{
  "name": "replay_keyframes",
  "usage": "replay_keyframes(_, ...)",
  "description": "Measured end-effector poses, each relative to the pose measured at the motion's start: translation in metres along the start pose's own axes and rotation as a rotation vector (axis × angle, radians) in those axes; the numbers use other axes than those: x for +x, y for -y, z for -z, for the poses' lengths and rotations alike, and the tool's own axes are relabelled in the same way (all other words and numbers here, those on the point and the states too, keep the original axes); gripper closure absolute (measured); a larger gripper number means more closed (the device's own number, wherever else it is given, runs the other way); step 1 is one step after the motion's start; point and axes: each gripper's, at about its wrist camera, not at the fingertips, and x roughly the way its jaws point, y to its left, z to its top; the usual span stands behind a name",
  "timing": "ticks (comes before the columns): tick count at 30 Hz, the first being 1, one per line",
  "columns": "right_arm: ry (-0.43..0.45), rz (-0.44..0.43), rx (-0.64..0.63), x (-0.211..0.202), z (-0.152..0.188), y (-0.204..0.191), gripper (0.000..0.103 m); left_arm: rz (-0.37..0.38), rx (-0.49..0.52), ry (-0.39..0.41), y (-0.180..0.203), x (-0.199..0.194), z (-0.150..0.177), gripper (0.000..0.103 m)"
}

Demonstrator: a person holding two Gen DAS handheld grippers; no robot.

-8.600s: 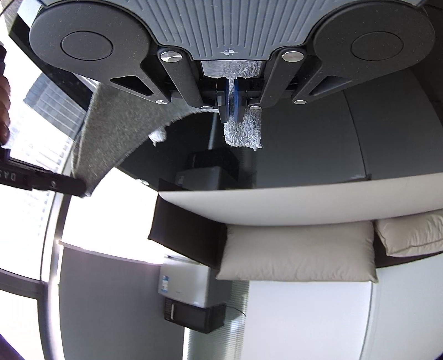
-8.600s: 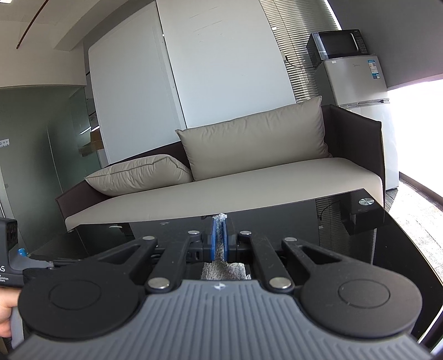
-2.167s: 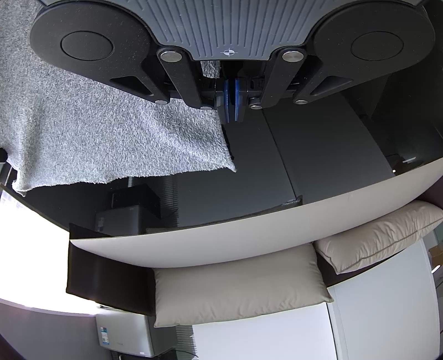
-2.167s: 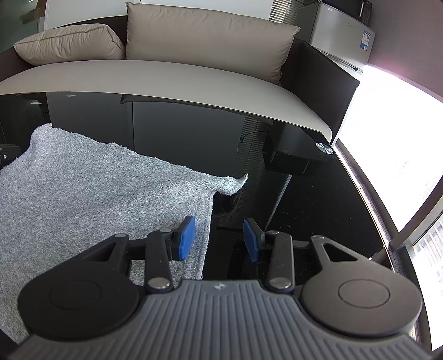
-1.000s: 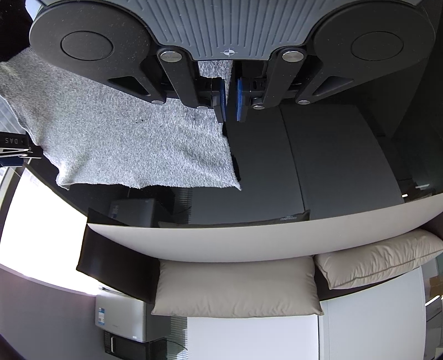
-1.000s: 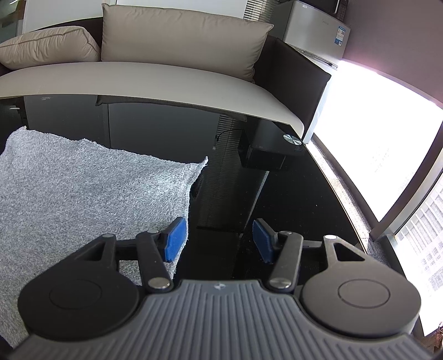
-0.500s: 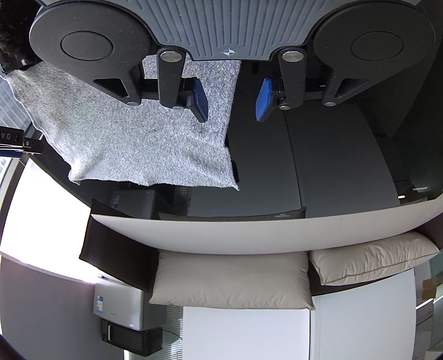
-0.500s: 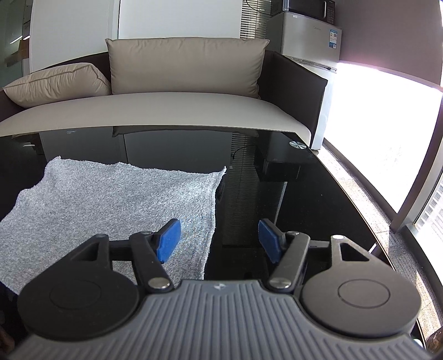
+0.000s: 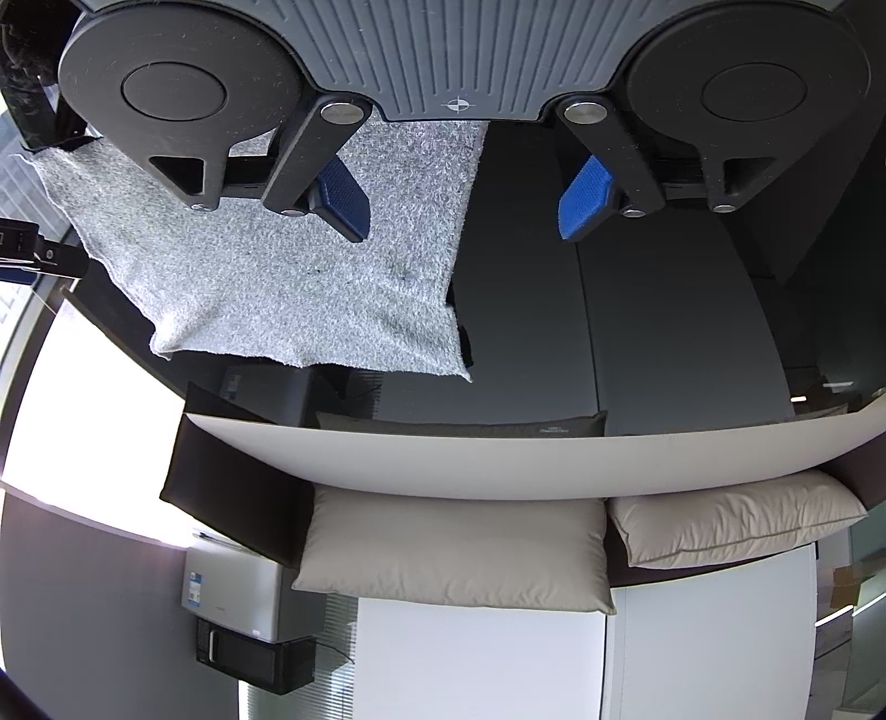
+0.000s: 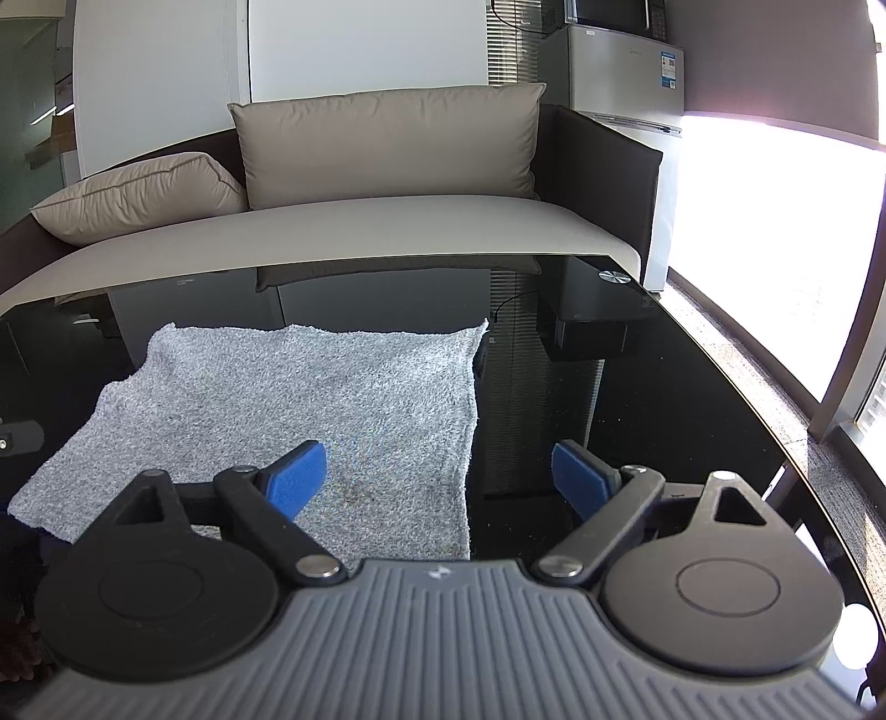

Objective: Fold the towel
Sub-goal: 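Open both grippers, releasing the towel flat on the table, then close both grippers on the towel edge nearest each tool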

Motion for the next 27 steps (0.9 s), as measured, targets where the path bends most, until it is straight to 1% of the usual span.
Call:
replay_keyframes(1, -0.001, -0.003, -0.001, -0.001, 0.001, -0.001, 0.011, -0.001, 0.001, 0.004, 0.001, -0.001, 0.001, 0.013)
replay_keyframes(2, -0.003, -0.006, -0.001, -0.002, 0.002, -0.001, 0.011, -0.001, 0.002, 0.007, 0.001, -0.002, 0.001, 0.006)
replay_keyframes(3, -0.007, -0.007, -0.001, -0.003, 0.003, -0.002, 0.010, 0.000, 0.004, 0.008, 0.002, -0.003, 0.002, 0.001)
replay_keyframes(7, -0.020, -0.011, -0.003, -0.009, 0.009, -0.003, 0.008, 0.004, 0.009, 0.005, 0.004, -0.006, 0.005, 0.001)
replay_keyframes(27, -0.057, -0.010, -0.003, -0.036, 0.036, -0.005, 0.008, 0.005, 0.000, -0.007, 0.004, -0.023, 0.021, 0.001)
